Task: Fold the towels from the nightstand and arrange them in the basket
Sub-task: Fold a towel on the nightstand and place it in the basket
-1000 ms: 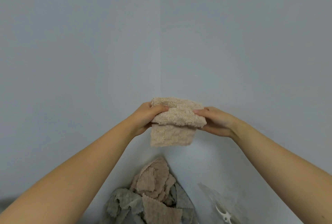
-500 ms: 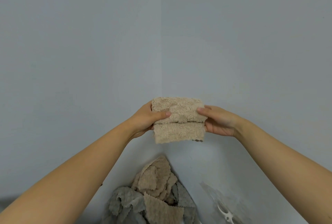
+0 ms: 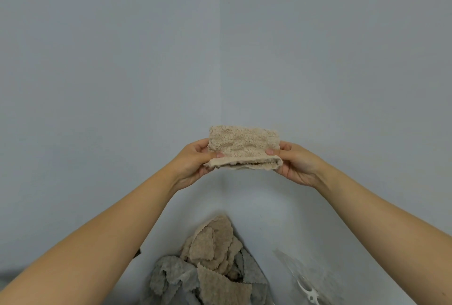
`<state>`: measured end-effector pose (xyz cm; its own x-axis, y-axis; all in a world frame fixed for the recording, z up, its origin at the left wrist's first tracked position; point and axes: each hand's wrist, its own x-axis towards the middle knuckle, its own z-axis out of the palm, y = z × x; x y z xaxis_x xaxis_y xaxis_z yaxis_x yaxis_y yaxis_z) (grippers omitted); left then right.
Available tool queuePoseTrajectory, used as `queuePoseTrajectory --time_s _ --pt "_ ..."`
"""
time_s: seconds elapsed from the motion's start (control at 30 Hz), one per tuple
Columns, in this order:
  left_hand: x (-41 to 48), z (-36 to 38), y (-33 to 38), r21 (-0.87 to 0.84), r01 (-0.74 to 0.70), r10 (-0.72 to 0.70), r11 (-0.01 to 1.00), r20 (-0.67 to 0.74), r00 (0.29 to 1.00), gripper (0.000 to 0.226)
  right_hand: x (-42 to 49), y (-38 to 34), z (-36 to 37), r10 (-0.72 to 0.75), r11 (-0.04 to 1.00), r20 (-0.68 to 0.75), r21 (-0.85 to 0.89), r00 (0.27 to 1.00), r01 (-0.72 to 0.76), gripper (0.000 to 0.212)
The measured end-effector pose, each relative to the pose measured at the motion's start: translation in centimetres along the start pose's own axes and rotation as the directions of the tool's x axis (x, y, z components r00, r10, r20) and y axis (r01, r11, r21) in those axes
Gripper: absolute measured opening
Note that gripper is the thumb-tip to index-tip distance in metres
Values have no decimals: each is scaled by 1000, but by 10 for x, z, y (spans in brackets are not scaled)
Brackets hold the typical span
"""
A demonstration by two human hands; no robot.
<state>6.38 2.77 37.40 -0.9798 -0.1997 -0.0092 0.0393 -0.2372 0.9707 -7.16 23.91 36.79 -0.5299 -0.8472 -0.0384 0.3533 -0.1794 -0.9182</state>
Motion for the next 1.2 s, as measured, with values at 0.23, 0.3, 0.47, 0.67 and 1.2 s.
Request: queuePoseTrajectory --time_s 0.23,0.3,0.47,0.67,1.2 --pt "-2 -3 5 -305 108 -94 946 60 994 39 -3 -3 7 1 977 -12 213 1000 1 28" --pt "-1 -2 5 -176 116 -117 977 6 993 37 -5 -5 12 28 984 -30 179 999 -22 23" --pt "4 6 -1 288 63 -22 956 -141 990 48 -7 -1 18 -81 977 -141 -208 987 51 26" --pt "4 14 -4 820 45 -5 571 -51 999 76 -11 1 18 -158 457 -225 -880 962 -131 49" --pt "10 60 -55 938 -326 183 -115 342 922 14 -53 17 32 -153 -360 -113 -919 982 -162 42"
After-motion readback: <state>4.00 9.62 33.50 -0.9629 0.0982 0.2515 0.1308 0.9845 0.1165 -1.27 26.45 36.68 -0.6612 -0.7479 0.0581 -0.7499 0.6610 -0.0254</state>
